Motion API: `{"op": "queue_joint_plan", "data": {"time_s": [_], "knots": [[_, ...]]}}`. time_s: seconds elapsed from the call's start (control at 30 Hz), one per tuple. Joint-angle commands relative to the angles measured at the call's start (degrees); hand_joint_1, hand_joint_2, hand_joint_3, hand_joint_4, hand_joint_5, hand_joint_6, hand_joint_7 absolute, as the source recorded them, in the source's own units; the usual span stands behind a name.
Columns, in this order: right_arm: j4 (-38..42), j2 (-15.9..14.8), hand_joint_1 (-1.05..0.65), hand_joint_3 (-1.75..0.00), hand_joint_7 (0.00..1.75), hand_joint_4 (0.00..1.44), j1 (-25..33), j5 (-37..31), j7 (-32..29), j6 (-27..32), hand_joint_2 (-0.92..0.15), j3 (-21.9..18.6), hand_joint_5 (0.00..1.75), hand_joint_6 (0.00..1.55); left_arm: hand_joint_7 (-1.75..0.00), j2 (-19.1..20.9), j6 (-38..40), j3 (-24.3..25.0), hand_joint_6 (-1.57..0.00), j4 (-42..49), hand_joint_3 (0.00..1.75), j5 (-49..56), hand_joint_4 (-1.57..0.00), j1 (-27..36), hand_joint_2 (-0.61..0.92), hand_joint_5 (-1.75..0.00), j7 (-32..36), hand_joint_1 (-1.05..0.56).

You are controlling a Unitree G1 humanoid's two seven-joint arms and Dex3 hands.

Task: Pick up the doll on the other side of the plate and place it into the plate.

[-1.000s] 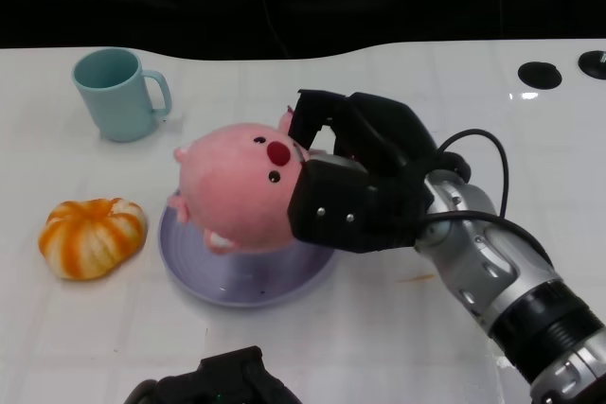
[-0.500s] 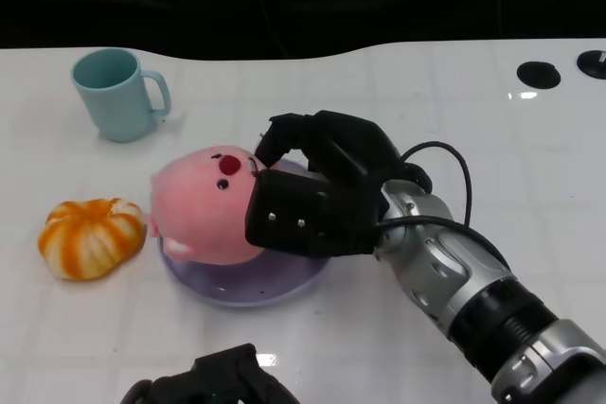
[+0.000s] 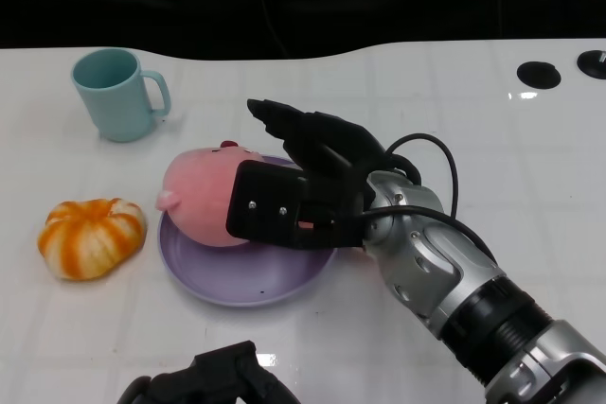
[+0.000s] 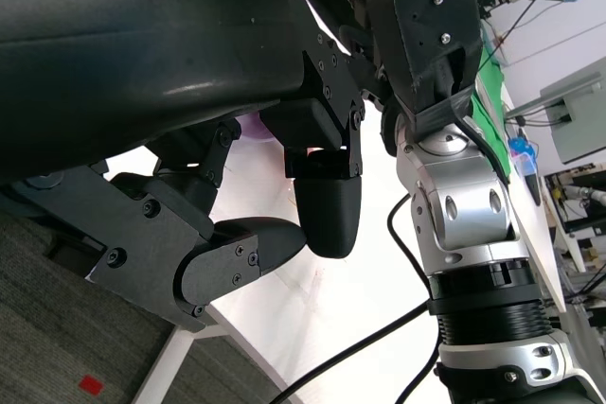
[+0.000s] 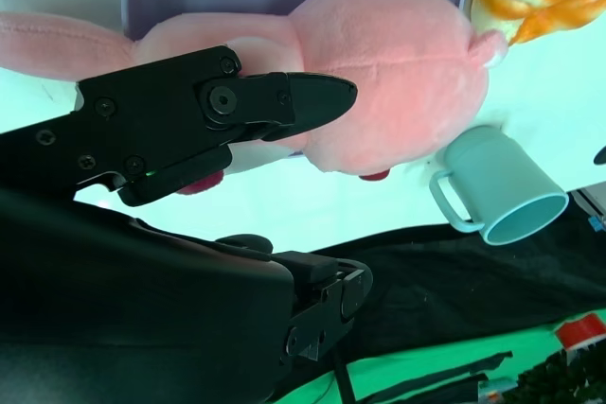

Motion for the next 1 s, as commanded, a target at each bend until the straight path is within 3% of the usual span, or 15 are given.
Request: {"op": "queue_joint_plan", "data": {"time_s": [0.03, 0.27, 0.4, 0.57, 0.73, 0.87, 0.93, 0.97, 1.0], "knots": [[-3.4, -2.0, -0.67, -0.37, 0.00, 0.00, 0.5, -0.3, 2.6, 0.6, -0.92, 0.4, 0.15, 0.04, -1.15, 0.7, -1.9, -1.1, -0.82, -0.3, 0.88, 3.7, -0.79, 0.2, 0.59, -1.61, 0.4, -0.26], [-11.9, -8.3, -0.68, -0.37, 0.04, 0.06, 2.8, -0.1, 8.8, -1.0, -0.92, 0.2, 0.20, 0.10, -1.17, 0.5, 2.8, -1.3, -0.80, -1.6, 0.83, 4.3, -0.83, -1.3, 0.61, -1.64, 0.0, -0.31], [-17.7, -12.3, -0.65, -0.36, 0.10, 0.21, 6.2, 1.2, 10.7, -3.7, -0.92, -1.1, 0.30, 0.24, -1.16, 0.1, 8.1, -1.0, -0.76, -3.3, 0.65, 2.5, -0.83, -2.1, 0.70, -1.61, -0.9, -0.34], [-24.1, -15.9, -0.57, -0.31, 0.17, 0.41, 12.0, 3.7, 9.9, -9.4, -0.92, -3.6, 0.42, 0.42, -1.21, 0.2, 11.3, 0.0, -0.70, -4.7, 0.62, 0.6, -0.76, -3.4, 0.70, -1.67, -1.8, -0.25], [-31.1, -17.1, -0.46, -0.20, 0.25, 0.62, 19.1, 8.8, 9.8, -13.1, -0.92, -8.2, 0.69, 0.68, -1.25, 0.5, 14.1, 0.8, -0.65, -5.6, 0.37, 0.2, -0.71, -5.2, 0.83, -1.72, -2.4, -0.29], [-36.6, -19.5, -0.29, -0.16, 0.38, 0.61, 24.8, 12.1, 10.3, -16.5, -0.92, -11.7, 1.16, 0.81, -1.27, 0.5, 15.9, 0.6, -0.63, -6.4, 0.37, 0.3, -0.70, -6.2, 0.87, -1.72, -2.5, -0.23], [-38.9, -20.7, -0.19, -0.27, 0.56, 0.63, 27.5, 14.1, 10.8, -18.1, -0.85, -13.6, 1.38, 0.82, -1.27, 0.0, 17.6, 0.2, -0.63, -7.2, 0.39, 0.2, -0.70, -6.6, 0.86, -1.72, -2.3, -0.20], [-40.3, -21.6, -0.12, -0.60, 0.70, 0.69, 29.0, 15.5, 11.5, -18.3, -0.69, -14.8, 1.51, 0.84, -1.27, -0.2, 18.5, -0.1, -0.63, -7.6, 0.39, 0.5, -0.70, -6.8, 0.84, -1.73, -2.1, -0.21], [-41.6, -22.3, -0.08, -0.85, 0.77, 0.73, 30.2, 16.4, 12.2, -18.2, -0.57, -15.6, 1.53, 0.85, -1.27, -0.3, 19.3, -0.5, -0.64, -8.0, 0.39, 0.8, -0.70, -7.0, 0.83, -1.73, -1.9, -0.22]]}}
